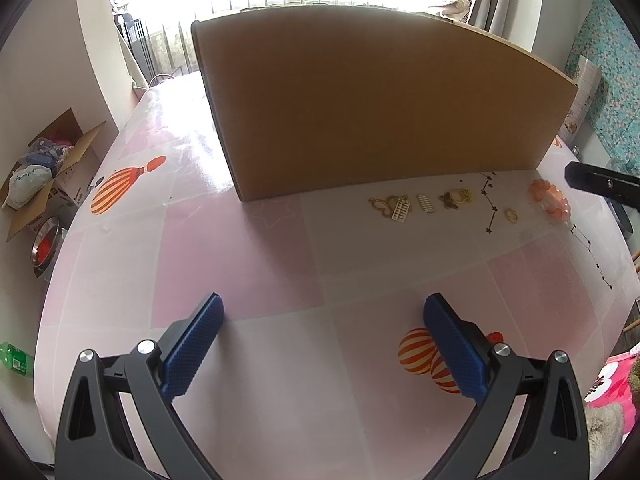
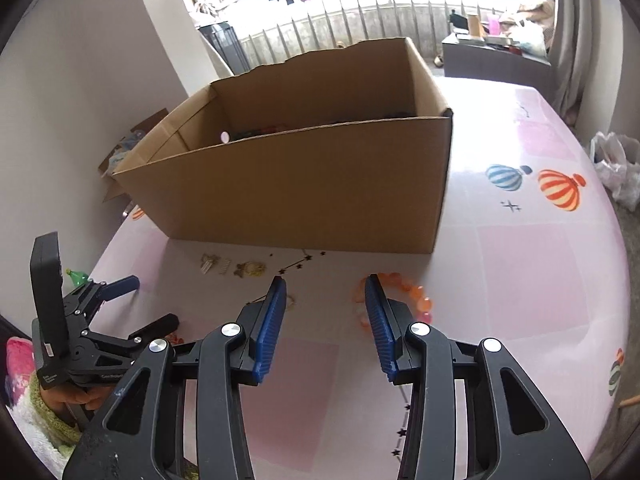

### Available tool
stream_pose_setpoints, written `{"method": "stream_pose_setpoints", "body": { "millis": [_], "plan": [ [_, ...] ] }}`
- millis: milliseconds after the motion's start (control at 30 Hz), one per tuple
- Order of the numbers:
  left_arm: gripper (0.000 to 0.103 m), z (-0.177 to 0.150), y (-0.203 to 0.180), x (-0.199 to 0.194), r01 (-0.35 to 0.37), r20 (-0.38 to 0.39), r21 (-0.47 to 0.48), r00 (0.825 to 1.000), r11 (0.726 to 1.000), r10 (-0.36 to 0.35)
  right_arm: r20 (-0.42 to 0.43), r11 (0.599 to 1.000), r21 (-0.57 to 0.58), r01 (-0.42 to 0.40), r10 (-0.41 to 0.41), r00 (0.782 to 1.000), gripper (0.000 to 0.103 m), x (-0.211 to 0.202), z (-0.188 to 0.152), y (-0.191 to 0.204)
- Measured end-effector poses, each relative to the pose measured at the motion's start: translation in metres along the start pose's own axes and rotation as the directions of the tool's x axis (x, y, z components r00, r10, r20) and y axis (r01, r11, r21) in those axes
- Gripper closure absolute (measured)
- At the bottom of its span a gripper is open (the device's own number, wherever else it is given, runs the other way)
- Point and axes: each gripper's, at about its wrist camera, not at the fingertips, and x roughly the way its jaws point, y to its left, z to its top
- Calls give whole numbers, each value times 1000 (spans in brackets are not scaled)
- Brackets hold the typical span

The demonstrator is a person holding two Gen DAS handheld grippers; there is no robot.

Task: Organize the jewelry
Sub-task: 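Move the right tool from the orange bracelet to the gold charms while the left tool approaches them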

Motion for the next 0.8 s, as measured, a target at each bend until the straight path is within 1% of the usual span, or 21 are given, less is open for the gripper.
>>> {"method": "stream_pose_setpoints", "body": {
  "millis": [100,233,300,333,400,433,467,500,600,700,800],
  "plan": [
    [7,2,-4,-8,13,48,22,999,1000,-14,-11,999,-27,-20,20,1000,63,10,-3,15],
    [18,8,-10,-18,13,108,70,994,997,-21,-28,998,-27,-54,53,998,63,23,-3,24],
    [33,12,-12,-19,26,118,92,992,995,-37,-29,998,-23,-66,66,997,63,26,-3,25],
    [37,14,-12,-18,39,118,101,992,994,-51,-26,997,-19,-73,73,997,63,26,-2,24],
    [50,19,-17,-14,79,108,125,990,989,-93,-23,996,-7,-93,92,995,64,30,-1,25],
    [54,20,-19,-12,91,100,138,989,986,-105,-23,995,-3,-104,104,994,64,31,0,25],
    [60,22,-21,-8,101,86,153,990,983,-115,-24,993,-1,-117,117,993,65,33,1,25],
    [68,23,-24,-5,108,70,167,990,980,-121,-24,992,-1,-127,127,992,66,31,1,22],
    [81,29,-28,5,104,37,199,993,974,-114,-21,989,-8,-148,147,989,66,36,2,25],
    [86,37,-31,12,111,14,217,993,970,-117,-26,986,-14,-165,165,986,66,38,3,25],
    [87,40,-32,16,110,-7,236,994,966,-111,-27,984,-9,-179,179,984,67,41,4,24]
  ]
}}
